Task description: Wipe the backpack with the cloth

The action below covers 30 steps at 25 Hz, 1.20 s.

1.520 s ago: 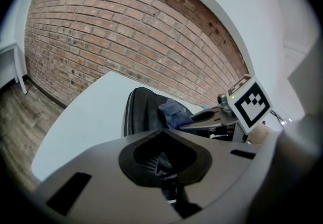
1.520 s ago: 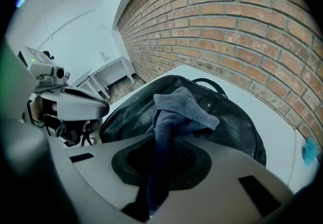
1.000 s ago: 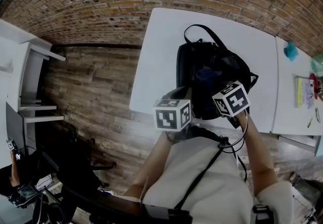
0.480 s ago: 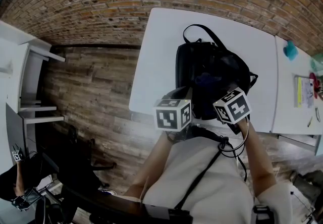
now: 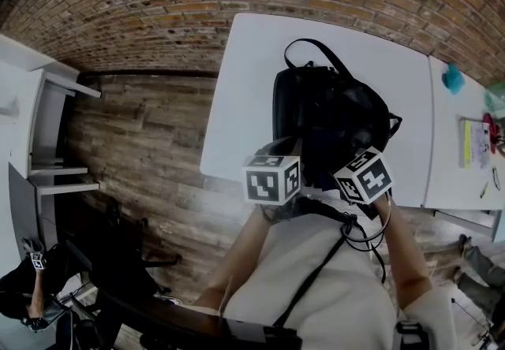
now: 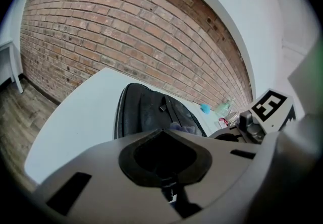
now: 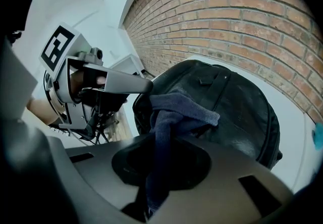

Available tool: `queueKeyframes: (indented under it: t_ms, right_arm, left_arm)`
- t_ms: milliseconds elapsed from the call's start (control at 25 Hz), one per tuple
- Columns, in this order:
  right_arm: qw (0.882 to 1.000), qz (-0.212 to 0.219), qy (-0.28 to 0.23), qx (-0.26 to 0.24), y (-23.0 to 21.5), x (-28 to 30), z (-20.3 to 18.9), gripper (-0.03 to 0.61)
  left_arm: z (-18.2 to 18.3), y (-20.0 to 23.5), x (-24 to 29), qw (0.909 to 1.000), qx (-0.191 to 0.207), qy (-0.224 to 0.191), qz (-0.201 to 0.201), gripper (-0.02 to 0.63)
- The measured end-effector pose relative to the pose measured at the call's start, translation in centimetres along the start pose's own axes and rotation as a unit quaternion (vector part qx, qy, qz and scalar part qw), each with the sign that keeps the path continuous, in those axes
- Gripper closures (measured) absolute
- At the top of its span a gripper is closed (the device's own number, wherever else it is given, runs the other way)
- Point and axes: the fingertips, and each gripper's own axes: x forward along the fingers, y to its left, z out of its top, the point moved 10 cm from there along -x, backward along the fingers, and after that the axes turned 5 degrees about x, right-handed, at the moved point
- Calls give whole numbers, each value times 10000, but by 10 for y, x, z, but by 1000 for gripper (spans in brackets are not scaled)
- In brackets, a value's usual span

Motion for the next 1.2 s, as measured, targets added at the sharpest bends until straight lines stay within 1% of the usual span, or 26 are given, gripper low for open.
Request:
queueKeyframes:
  t_ms: [320, 440, 520, 600, 680, 760, 880, 1000, 1200]
  right_arm:
    - [9999, 118, -48, 60, -4, -7, 5, 531]
    - [9996, 172, -230, 59, -8, -20, 14, 531]
    - [9986, 179, -486, 99, -14, -31, 23, 531]
    - [9967, 26, -798, 126, -23, -41, 36, 532]
    - [9938, -270, -1072, 121, -37, -49, 49, 532]
    - [9900, -557, -1286, 130, -52, -53, 62, 532]
    - [9841, -850, -1547, 191, -76, -52, 81, 531]
    - [9800, -1073, -1663, 226, -96, -45, 96, 531]
    - [9783, -1320, -1585, 209, -119, -26, 112, 532]
  left_arm:
    - [1, -1, 4, 10000, 10, 39, -1, 610]
    - [1, -1, 5, 10000, 13, 37, 8, 611]
    - [2, -2, 5, 10000, 15, 32, 11, 609]
    - [2, -1, 6, 10000, 20, 36, 11, 609]
    - [3, -2, 6, 10000, 42, 48, 8, 611]
    - [5, -3, 7, 10000, 68, 57, -4, 611]
    - [7, -4, 7, 9999, 95, 56, -24, 611]
    - [8, -5, 8, 9999, 118, 63, -49, 611]
    - [9, -5, 10, 9998, 138, 93, -67, 611]
